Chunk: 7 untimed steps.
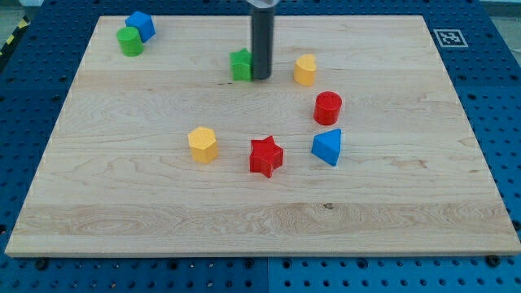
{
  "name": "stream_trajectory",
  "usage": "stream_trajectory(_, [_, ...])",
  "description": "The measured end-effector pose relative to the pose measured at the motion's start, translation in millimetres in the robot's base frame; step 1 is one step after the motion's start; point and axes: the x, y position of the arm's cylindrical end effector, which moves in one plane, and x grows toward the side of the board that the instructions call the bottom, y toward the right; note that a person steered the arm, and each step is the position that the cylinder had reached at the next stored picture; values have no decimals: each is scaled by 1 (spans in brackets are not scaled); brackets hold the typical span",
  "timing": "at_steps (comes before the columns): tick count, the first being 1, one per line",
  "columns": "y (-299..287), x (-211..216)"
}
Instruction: Push the green star to the right side of the green circle
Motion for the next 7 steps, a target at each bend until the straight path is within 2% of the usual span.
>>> stream_trajectory(3, [-89, -54])
stream_trajectory(5, [-142, -63])
stream_trajectory(6, [-115, -30])
stream_trajectory(7, [-34, 31])
